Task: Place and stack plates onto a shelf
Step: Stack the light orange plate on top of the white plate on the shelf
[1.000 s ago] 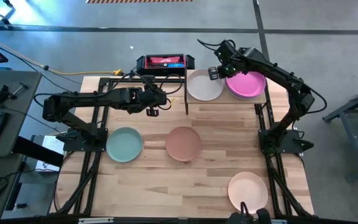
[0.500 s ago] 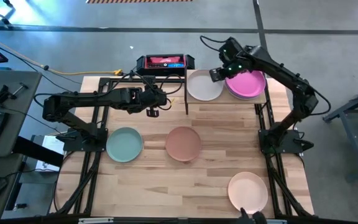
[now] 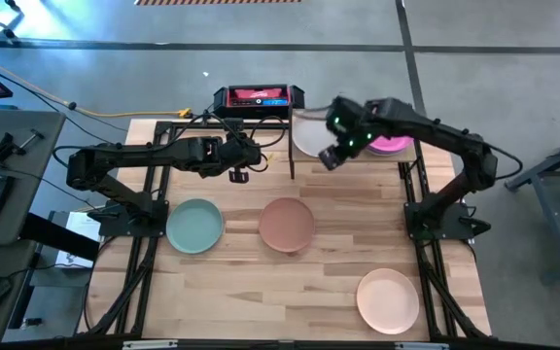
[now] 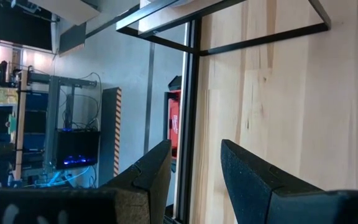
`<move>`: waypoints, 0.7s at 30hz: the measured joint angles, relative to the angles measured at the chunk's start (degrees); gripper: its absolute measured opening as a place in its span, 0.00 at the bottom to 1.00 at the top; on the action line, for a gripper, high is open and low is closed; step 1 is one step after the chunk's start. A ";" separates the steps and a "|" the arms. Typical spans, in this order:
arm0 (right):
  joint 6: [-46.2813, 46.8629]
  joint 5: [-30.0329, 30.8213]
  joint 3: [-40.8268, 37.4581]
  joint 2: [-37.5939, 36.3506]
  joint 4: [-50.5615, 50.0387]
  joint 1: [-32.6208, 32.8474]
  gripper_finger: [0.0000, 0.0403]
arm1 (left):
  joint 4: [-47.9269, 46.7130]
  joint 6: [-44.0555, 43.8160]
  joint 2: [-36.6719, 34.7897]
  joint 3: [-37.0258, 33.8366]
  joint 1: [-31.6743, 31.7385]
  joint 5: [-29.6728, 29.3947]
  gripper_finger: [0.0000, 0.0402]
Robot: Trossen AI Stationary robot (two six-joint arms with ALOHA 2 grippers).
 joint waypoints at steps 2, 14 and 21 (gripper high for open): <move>1.36 0.65 0.00 0.00 -0.01 2.95 0.31 | 0.01 -0.01 0.00 0.02 -0.01 0.00 0.32; 16.22 7.39 0.00 0.02 -5.22 21.00 0.31 | 0.08 -0.01 0.00 0.00 -0.01 0.02 0.32; 28.98 8.91 0.00 0.02 -6.48 32.26 0.31 | 0.36 0.03 0.00 0.00 -0.01 0.04 0.32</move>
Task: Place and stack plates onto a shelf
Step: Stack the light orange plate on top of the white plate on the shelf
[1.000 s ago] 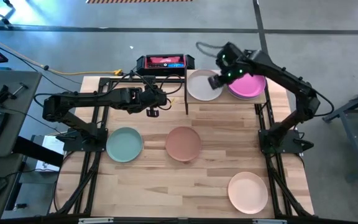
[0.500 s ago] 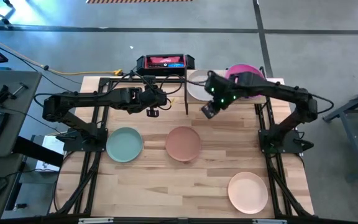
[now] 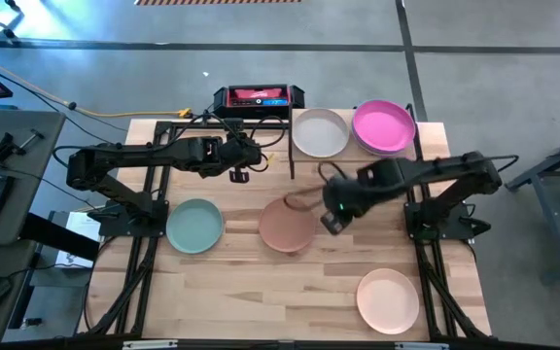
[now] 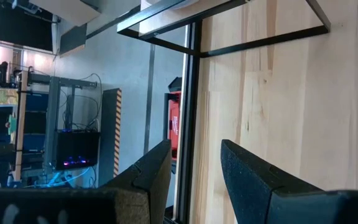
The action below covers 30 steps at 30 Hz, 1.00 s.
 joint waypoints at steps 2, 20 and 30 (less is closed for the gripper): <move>0.95 1.26 0.00 0.00 -0.05 3.29 0.31 | 0.00 0.00 0.00 0.00 0.00 0.00 0.32; -15.06 4.86 -0.05 2.43 -2.81 21.69 0.31 | -0.11 -20.39 0.00 0.00 -0.79 28.51 0.32; -27.53 4.92 -0.07 10.22 -3.34 25.99 0.31 | -0.18 -34.24 0.00 0.00 -0.81 34.25 0.32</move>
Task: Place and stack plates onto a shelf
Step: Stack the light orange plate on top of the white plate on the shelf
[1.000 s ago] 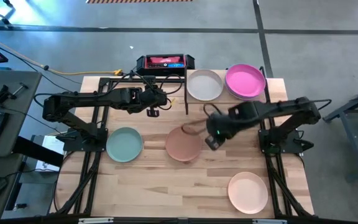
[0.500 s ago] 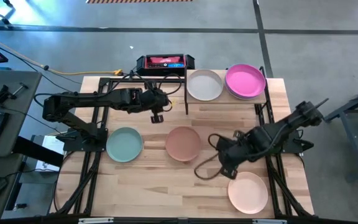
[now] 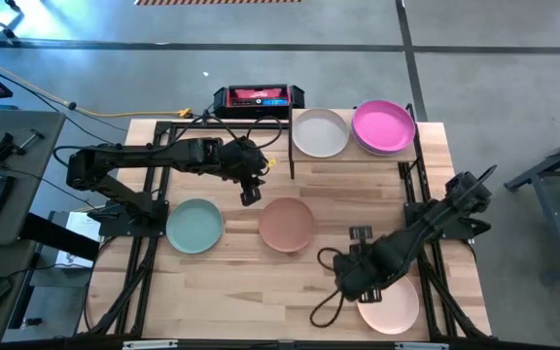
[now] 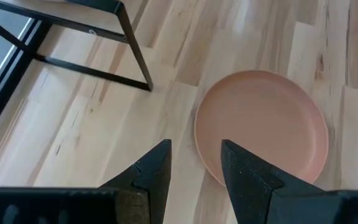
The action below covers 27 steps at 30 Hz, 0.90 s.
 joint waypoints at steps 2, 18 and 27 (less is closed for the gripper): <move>-1.27 0.01 0.00 1.59 -0.04 0.57 0.31 | -0.21 -0.39 0.00 0.00 -0.06 0.02 0.32; -3.46 0.04 0.00 12.46 -0.82 5.84 0.31 | -5.85 0.16 0.00 0.00 -0.04 0.07 0.32; -3.80 -0.02 0.00 17.46 -0.32 8.88 0.31 | -6.22 -3.30 0.00 0.00 -0.06 0.06 0.32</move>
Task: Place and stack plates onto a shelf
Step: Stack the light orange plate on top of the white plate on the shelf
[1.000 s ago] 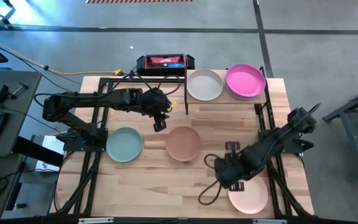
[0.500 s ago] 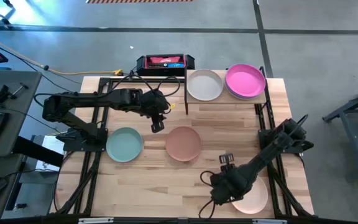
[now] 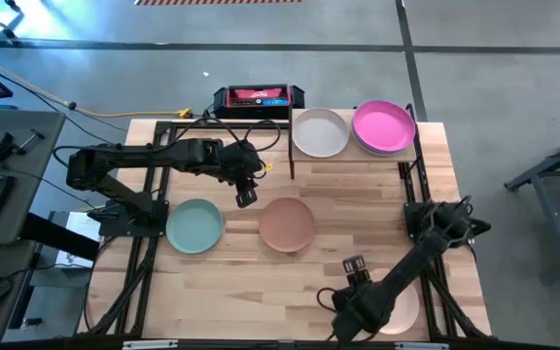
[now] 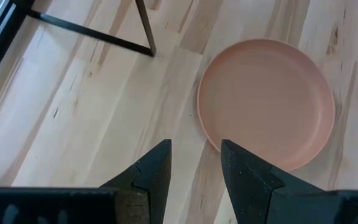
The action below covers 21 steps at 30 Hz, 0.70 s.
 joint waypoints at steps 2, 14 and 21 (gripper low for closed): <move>-1.95 -0.02 0.00 1.12 0.43 0.56 0.31 | 0.00 -0.09 0.00 0.00 0.00 -0.01 0.32; -13.26 -0.50 0.00 5.76 3.87 1.41 0.31 | -0.24 -1.20 0.00 0.00 0.00 0.01 0.32; -18.63 -3.48 0.00 5.85 4.85 1.41 0.31 | -0.26 -1.58 0.00 0.00 -0.35 0.01 0.32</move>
